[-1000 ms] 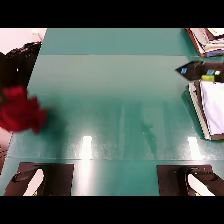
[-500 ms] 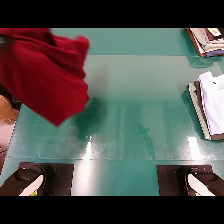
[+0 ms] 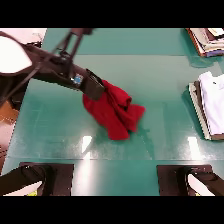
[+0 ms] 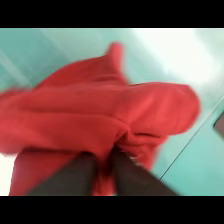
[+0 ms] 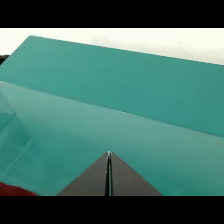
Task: Fold the shirts.
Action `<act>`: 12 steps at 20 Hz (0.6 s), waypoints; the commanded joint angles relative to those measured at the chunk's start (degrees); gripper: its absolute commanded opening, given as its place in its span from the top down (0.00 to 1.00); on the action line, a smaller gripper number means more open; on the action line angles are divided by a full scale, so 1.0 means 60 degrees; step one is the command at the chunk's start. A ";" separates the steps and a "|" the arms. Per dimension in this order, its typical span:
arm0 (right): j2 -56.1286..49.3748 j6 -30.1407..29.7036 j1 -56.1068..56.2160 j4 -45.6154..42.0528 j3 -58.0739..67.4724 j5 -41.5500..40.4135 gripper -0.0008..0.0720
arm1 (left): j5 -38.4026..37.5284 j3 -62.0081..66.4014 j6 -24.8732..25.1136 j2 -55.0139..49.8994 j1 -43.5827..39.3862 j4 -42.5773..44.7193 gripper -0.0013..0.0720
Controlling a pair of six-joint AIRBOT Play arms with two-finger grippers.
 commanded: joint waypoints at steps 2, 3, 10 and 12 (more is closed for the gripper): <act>-0.0007 0.0015 0.0004 -0.0018 0.0018 0.0182 0.96 | -0.0288 0.0011 0.0641 -0.0444 0.0372 0.0936 0.14; -0.0004 0.0015 0.0004 -0.0022 0.0018 0.0189 0.96 | -0.0390 0.0011 0.0641 -0.0444 0.0685 0.1217 0.16; -0.0004 0.0015 0.0004 -0.0015 -0.0229 0.0182 0.96 | -0.0732 -0.3034 0.0386 -0.0441 0.3311 -0.0164 0.16; -0.0004 0.0062 0.0004 0.0007 -0.0525 0.0178 0.96 | 0.0135 -0.4860 0.0390 -0.0441 0.3370 -0.0783 0.16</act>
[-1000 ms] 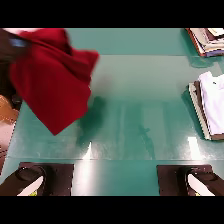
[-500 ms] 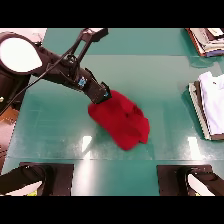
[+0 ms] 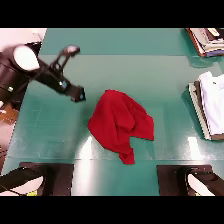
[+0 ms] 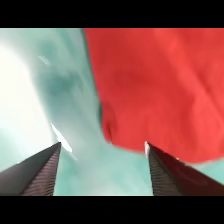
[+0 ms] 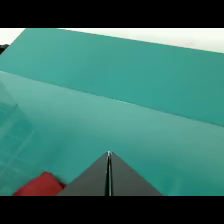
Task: Fold the shirts.
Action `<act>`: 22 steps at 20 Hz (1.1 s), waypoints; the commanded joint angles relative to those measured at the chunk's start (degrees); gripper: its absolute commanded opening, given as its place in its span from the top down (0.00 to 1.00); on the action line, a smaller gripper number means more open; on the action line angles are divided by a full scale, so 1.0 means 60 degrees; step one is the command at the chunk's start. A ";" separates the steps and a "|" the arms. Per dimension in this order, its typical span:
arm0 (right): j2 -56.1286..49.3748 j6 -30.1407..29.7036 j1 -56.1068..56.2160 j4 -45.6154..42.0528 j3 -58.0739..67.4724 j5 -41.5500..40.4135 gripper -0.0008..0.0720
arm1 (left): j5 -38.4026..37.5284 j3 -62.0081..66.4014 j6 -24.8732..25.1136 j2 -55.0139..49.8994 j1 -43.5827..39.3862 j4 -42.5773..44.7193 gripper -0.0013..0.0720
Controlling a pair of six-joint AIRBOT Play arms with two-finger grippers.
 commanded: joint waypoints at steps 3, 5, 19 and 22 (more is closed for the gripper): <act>-0.0004 0.0248 0.0004 0.0022 -0.0721 -0.0113 0.96 | 0.2295 -0.4324 0.0036 -0.0007 0.0463 -0.2422 0.16; -0.0004 0.0251 0.0007 0.0029 -0.1024 -0.0266 0.96 | 0.3115 -0.5297 0.0335 -0.0011 0.0459 -0.3457 0.16; -0.0266 0.0273 0.0007 0.0022 -0.1402 0.0233 0.96 | 0.2881 -0.3785 0.0699 0.0215 0.1377 -0.2448 0.94; -0.1260 0.0273 0.0291 0.0022 -0.1417 0.1596 0.96 | 0.2262 -0.1993 0.0703 0.0270 0.2605 -0.1650 0.94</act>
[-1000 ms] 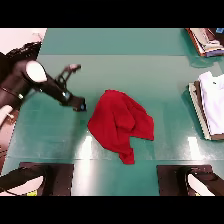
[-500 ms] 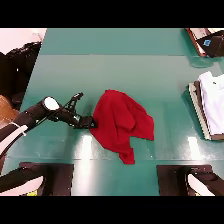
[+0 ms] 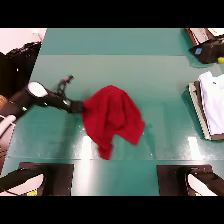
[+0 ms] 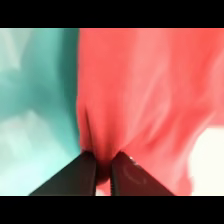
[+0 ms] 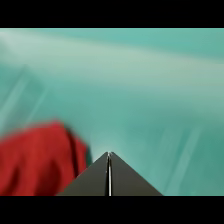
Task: Fold the shirts.
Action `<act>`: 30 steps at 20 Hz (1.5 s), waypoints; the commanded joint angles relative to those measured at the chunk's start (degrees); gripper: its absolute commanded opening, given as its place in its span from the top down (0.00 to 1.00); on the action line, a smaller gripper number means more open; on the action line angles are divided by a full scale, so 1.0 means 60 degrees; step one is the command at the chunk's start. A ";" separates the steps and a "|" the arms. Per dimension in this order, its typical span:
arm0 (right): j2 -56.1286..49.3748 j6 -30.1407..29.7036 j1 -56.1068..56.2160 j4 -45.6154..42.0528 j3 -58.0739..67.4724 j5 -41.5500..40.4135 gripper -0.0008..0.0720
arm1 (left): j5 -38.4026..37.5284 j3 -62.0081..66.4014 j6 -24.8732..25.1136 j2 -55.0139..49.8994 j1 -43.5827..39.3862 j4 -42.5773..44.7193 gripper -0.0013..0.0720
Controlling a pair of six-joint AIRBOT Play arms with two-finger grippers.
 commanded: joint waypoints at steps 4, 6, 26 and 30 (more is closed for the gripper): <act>-0.2539 0.0000 0.1184 0.0022 -0.0470 0.1002 0.39 | -0.0801 0.2331 0.0018 0.0073 0.1570 0.0969 0.94; -0.3745 -0.0004 0.1698 0.0291 -0.0484 0.0892 0.32 | -0.0878 0.2317 0.0018 0.0069 0.1570 0.0976 0.94; -1.1140 0.0007 0.3982 0.2761 0.5654 0.0044 0.52 | -0.0871 0.2299 0.0015 0.0069 0.1570 0.1024 0.94; -1.1132 -0.0146 0.3982 0.2754 0.5370 -0.0025 0.96 | -0.0903 0.2299 0.0015 0.0069 0.1570 0.1016 0.94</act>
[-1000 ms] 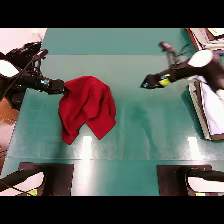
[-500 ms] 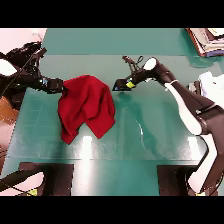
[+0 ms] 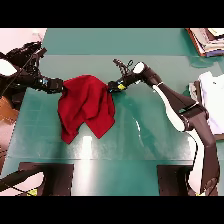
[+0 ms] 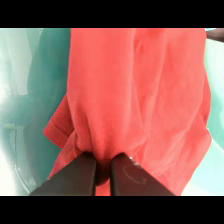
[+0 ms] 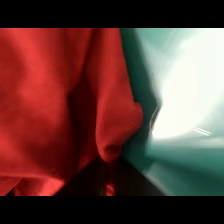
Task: Fold the shirts.
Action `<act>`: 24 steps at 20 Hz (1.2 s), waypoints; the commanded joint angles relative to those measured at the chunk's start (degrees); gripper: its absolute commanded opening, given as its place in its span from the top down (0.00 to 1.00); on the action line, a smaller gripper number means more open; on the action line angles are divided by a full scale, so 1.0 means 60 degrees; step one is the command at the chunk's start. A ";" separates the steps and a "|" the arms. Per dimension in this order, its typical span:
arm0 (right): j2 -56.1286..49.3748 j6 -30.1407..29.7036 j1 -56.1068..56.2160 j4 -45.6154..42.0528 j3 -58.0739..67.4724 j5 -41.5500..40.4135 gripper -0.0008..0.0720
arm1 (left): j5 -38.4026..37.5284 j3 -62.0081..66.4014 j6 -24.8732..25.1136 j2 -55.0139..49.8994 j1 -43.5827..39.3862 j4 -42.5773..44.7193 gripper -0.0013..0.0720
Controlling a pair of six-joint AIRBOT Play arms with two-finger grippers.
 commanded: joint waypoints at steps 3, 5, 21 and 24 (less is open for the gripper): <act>0.0211 -0.0124 -0.0138 -0.0663 0.0790 0.0299 0.97 | 0.0000 0.0066 -0.0004 0.0302 0.0011 0.0157 0.94; 0.1315 -0.0124 -0.0470 -0.1774 0.0765 0.0149 0.97 | 0.0007 0.0561 0.0000 0.0943 0.0011 0.0725 0.94; 1.0437 -0.0117 -0.2102 -0.3840 -0.0831 0.1756 0.97 | -0.2419 0.5435 0.0000 0.3639 0.0007 -0.2069 0.94; 1.0586 0.0528 -0.2102 -0.3836 -0.0838 0.3013 0.97 | -0.2871 0.5005 -0.0073 0.3639 0.0007 -0.1993 0.94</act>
